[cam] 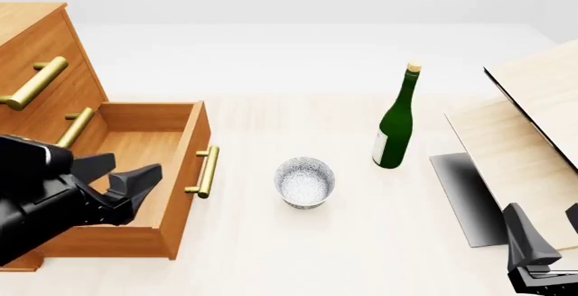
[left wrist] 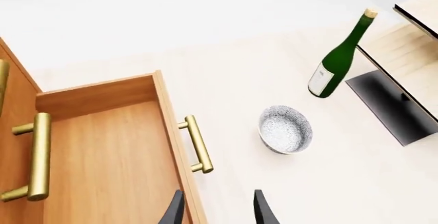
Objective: Put the bowl in the bottom drawer of the cabinet and close it.
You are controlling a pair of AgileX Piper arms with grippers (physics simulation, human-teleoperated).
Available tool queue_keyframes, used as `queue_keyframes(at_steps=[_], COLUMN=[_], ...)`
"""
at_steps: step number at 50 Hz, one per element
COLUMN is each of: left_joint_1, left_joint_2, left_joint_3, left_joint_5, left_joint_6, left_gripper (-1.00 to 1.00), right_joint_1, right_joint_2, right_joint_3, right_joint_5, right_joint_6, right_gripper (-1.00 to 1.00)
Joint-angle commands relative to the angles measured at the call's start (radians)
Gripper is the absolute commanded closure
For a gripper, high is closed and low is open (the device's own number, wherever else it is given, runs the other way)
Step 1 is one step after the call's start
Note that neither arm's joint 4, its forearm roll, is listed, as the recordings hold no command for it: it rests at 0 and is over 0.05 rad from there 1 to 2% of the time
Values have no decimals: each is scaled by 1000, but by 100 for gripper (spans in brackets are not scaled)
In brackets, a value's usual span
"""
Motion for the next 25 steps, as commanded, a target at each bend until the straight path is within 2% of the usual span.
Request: queue_keyframes(at_steps=[1,7,14,25], left_joint_1=[-24,-18,-43,-91], left_joint_2=[-45,-53,-34,34], left_joint_3=[-56,-85,-132,-199], left_joint_5=[44,46,19,-28], left_joint_6=[1,23,-25,-33], left_gripper=[-100,-100,-100,-100], right_joint_1=[-2,-2,-2,-2], right_joint_2=[-10,-10,-10,-10], right_joint_3=[0,0,0,0], right_joint_5=[5,5,5,5], right_joint_6=[-3,-3,-3,-3], right_gripper=[-100,-100,-100,-100])
